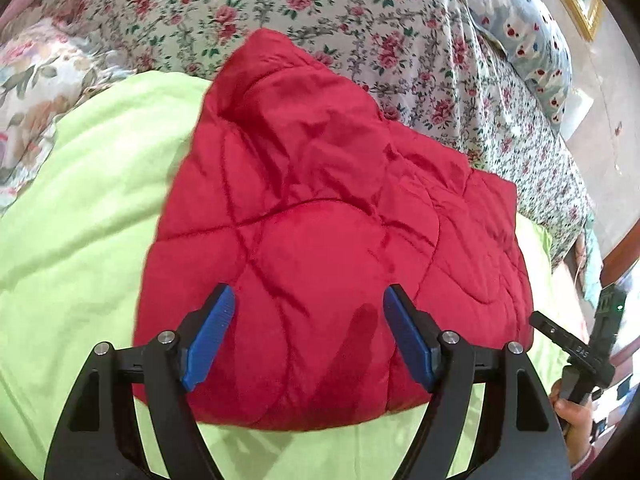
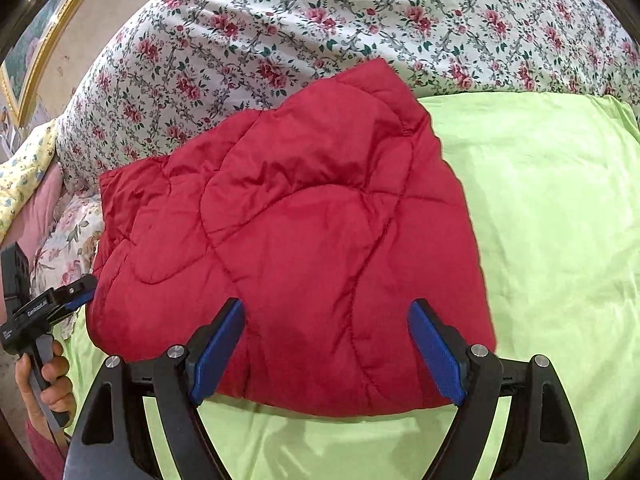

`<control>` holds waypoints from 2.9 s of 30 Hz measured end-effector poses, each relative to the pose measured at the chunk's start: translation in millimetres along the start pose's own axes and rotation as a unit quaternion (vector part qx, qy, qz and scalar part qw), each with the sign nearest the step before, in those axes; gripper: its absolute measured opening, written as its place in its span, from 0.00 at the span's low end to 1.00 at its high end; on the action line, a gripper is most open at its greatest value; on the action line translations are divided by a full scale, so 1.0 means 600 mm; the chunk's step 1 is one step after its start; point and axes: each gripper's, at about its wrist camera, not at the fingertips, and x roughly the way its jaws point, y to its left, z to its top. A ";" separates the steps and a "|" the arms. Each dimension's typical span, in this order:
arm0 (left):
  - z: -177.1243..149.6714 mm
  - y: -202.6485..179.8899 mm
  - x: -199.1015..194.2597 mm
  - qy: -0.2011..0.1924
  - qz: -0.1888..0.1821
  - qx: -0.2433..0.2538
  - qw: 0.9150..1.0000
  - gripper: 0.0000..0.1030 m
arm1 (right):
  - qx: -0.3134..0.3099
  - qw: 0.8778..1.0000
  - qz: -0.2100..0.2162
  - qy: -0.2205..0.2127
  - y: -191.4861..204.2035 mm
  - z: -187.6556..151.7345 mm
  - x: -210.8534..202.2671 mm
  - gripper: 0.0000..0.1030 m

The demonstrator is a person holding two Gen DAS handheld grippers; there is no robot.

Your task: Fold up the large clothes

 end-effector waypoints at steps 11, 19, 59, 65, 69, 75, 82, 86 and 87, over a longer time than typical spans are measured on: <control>0.001 0.036 -0.017 -0.008 0.016 -0.018 1.000 0.75 | 0.017 1.000 -0.004 -0.004 -0.048 0.010 -0.005 0.83; 0.009 0.074 -0.004 -0.017 0.026 -0.049 0.998 0.75 | 0.024 1.000 -0.011 -0.017 -0.072 0.021 -0.004 0.83; -0.025 0.084 0.002 0.037 -0.137 -0.059 0.988 0.43 | 0.149 0.971 0.169 0.079 -0.107 0.029 0.043 0.41; -0.093 0.073 -0.072 0.049 -0.147 -0.044 0.987 0.43 | 0.153 0.968 0.176 0.091 -0.105 -0.043 -0.028 0.41; -0.141 0.077 -0.112 0.061 -0.157 -0.046 0.985 0.43 | 0.169 0.962 0.190 0.099 -0.116 -0.095 -0.068 0.41; -0.189 0.092 -0.134 0.074 -0.152 -0.044 0.985 0.43 | 0.167 0.961 0.194 0.102 -0.108 -0.145 -0.114 0.41; -0.199 0.088 -0.110 0.063 -0.097 -0.042 0.992 0.45 | 0.158 0.968 0.171 0.091 -0.105 -0.154 -0.116 0.45; -0.202 0.083 -0.095 0.057 -0.066 -0.033 0.996 0.49 | 0.150 0.974 0.145 0.084 -0.103 -0.156 -0.104 0.50; -0.202 0.079 -0.090 0.056 -0.056 -0.029 0.996 0.51 | 0.151 0.975 0.142 0.083 -0.105 -0.158 -0.102 0.51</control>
